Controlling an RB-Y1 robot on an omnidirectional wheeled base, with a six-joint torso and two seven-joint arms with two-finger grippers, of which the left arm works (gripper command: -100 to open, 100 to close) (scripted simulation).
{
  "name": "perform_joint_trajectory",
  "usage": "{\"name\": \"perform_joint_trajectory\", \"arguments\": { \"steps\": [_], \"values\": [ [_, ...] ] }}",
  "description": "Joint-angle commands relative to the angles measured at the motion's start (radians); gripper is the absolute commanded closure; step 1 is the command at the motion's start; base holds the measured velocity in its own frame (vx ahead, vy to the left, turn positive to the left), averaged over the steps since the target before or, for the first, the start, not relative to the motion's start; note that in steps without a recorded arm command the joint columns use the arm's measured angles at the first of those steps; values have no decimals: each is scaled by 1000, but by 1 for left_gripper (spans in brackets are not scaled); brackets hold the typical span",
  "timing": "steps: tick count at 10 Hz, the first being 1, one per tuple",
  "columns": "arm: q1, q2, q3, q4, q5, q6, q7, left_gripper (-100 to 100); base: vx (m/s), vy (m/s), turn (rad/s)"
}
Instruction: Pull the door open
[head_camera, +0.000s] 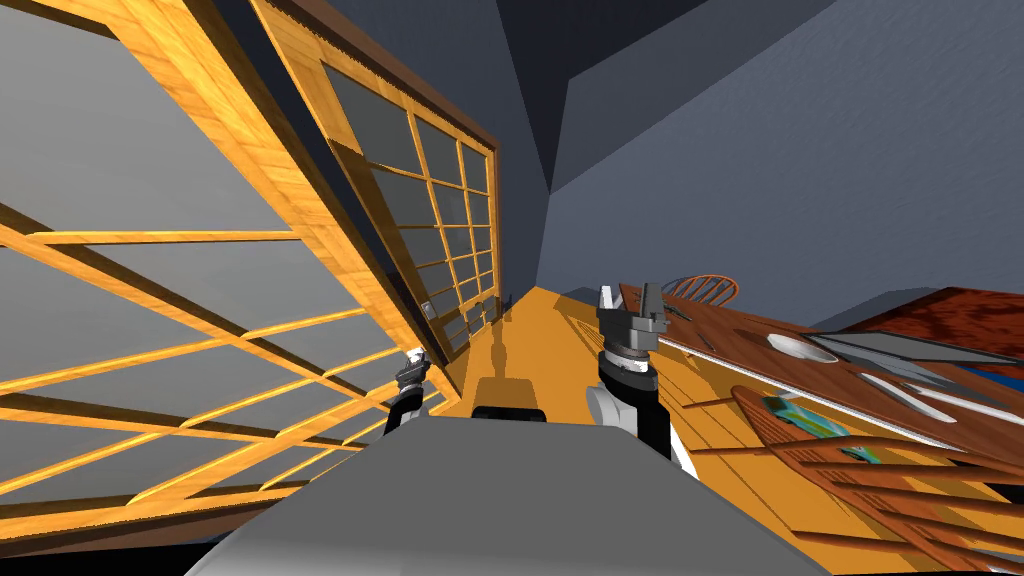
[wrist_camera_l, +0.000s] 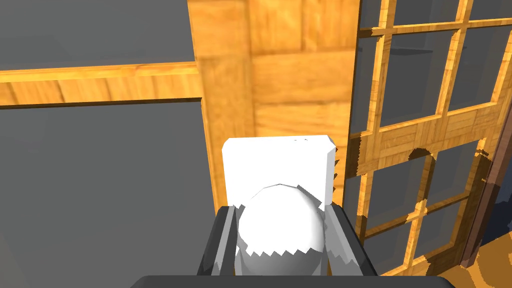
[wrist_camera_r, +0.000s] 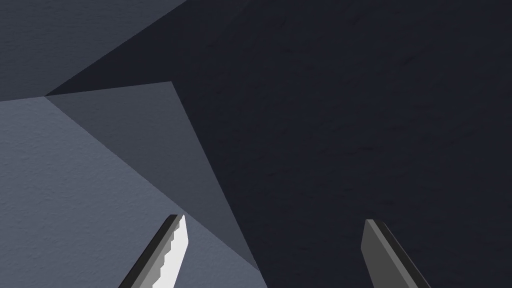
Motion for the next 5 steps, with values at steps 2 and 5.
{"name": "perform_joint_trajectory", "arguments": {
  "steps": [2, 5],
  "values": [
    [1, 0, 1, 0, 0, -1, 1, 100, 0, 0, 0],
    [8, 10, -41, -17, -23, 3, 25, 100, -193, 6, -74]
  ]
}}
